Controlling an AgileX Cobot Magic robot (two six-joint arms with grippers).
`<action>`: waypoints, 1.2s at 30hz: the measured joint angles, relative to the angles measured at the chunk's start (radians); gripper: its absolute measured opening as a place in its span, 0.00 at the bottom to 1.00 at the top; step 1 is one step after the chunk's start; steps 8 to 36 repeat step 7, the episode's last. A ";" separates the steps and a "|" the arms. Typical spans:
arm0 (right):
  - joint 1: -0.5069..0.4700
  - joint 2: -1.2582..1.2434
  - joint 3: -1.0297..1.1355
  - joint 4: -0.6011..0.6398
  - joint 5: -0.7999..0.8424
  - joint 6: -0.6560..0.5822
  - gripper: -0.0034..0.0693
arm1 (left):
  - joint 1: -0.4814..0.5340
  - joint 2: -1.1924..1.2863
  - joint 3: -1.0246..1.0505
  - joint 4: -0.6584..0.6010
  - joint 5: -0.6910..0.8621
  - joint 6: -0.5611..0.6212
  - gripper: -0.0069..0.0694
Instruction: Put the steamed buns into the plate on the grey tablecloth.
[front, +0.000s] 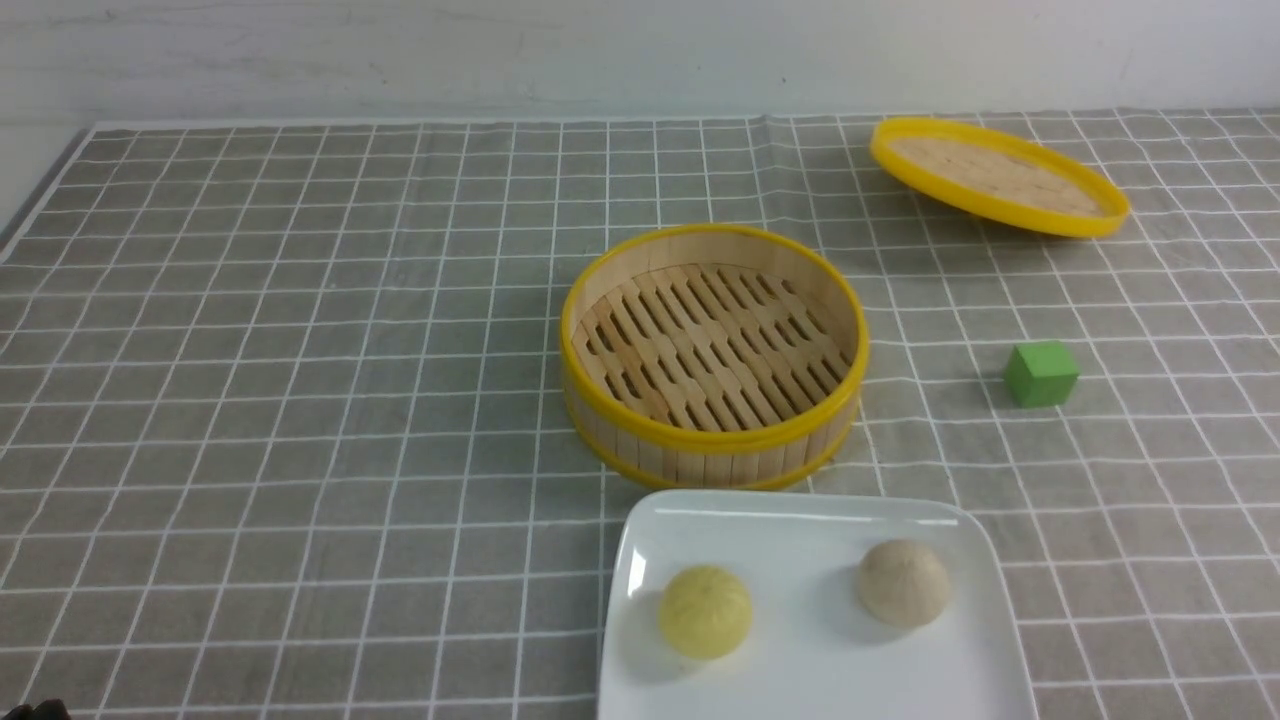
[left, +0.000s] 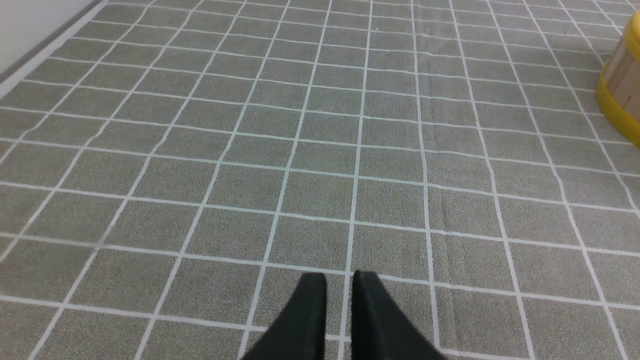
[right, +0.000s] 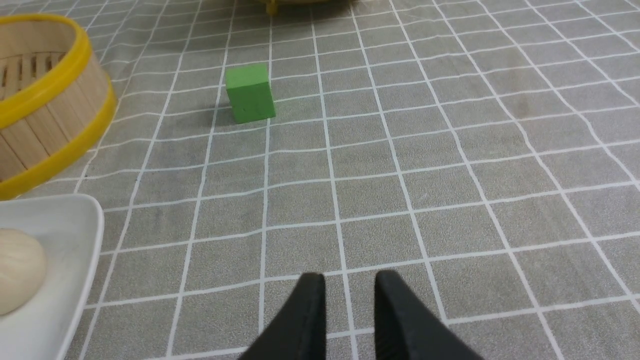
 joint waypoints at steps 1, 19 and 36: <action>0.000 0.000 0.000 0.000 0.000 0.000 0.28 | 0.000 0.000 0.000 0.000 0.000 0.000 0.23; 0.000 0.000 0.000 0.000 0.000 0.000 0.29 | 0.000 0.000 0.000 0.000 0.000 0.000 0.24; 0.000 0.000 0.000 0.000 0.000 0.000 0.29 | 0.000 0.000 0.000 0.000 0.000 0.000 0.24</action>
